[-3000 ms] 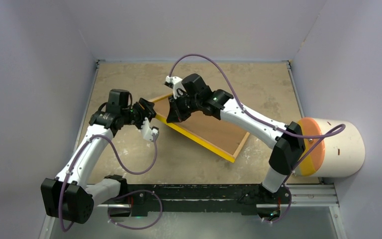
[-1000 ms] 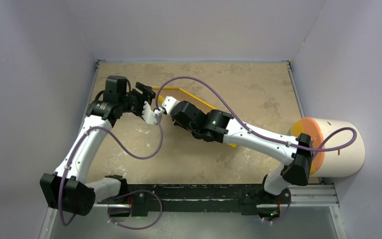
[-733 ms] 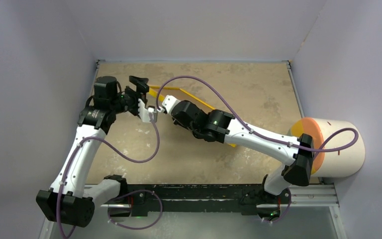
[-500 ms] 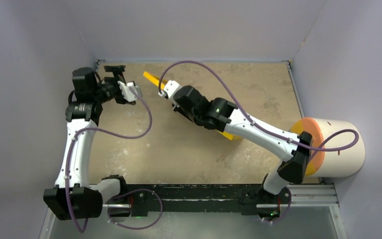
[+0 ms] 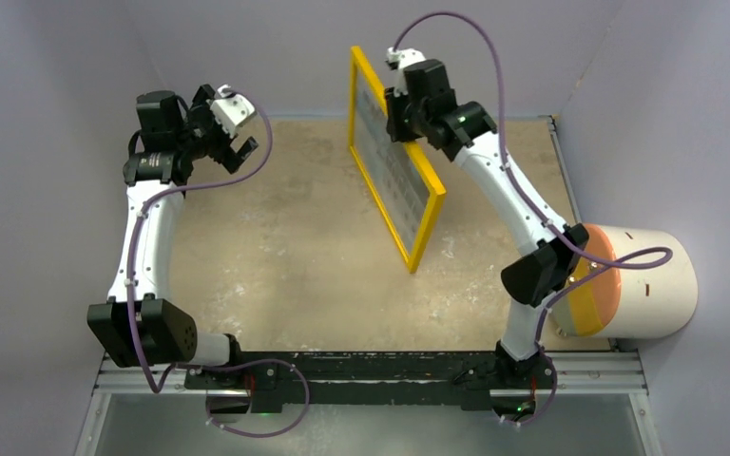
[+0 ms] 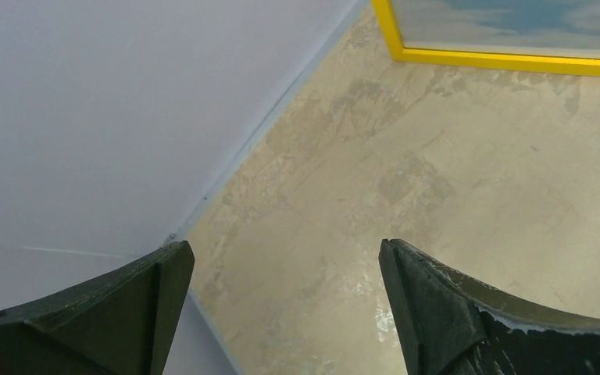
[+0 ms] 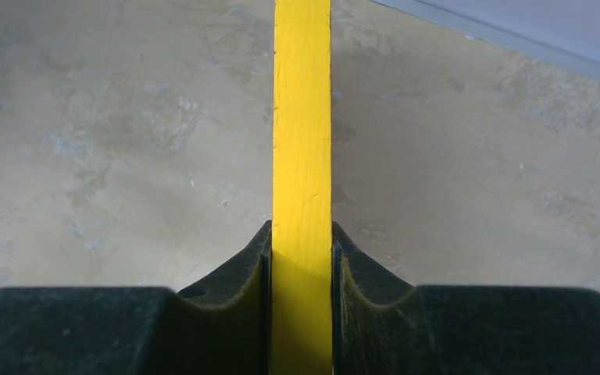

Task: Put the photo into the frame
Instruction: Turn over the photo frame at the center of the board.

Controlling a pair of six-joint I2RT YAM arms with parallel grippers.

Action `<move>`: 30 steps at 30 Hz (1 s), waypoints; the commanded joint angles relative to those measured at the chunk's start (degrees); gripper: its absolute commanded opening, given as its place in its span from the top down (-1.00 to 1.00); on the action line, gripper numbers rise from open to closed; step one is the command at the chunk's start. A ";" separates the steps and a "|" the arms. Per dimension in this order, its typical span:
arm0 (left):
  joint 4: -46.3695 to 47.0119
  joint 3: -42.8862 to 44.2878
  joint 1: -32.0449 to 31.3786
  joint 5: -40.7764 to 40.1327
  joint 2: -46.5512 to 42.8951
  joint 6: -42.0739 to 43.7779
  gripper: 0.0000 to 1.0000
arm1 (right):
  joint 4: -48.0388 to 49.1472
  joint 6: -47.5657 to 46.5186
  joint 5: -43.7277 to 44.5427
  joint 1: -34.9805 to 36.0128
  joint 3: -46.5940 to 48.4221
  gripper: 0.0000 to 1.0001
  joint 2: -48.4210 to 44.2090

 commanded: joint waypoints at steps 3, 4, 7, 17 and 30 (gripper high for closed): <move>-1.83 -1.66 0.35 0.89 -0.07 -6.37 -0.93 | 3.53 12.67 -19.03 -12.51 -4.60 0.96 -2.66; -2.21 -2.11 0.35 1.02 0.08 -6.60 -0.94 | 5.33 13.96 -21.52 -14.53 -7.52 0.96 -3.47; -3.66 -2.36 0.35 0.98 1.33 -8.64 -0.95 | 11.12 17.06 -29.06 -19.69 -17.25 0.96 -5.80; -5.62 -4.48 0.35 -0.35 4.30 -9.33 -0.97 | 34.51 25.66 -47.82 -27.95 -52.30 0.99 -11.88; -1.38 -14.02 0.44 -5.74 5.09 -10.51 -1.00 | 63.42 39.33 -49.98 -27.58 -77.17 0.77 -9.51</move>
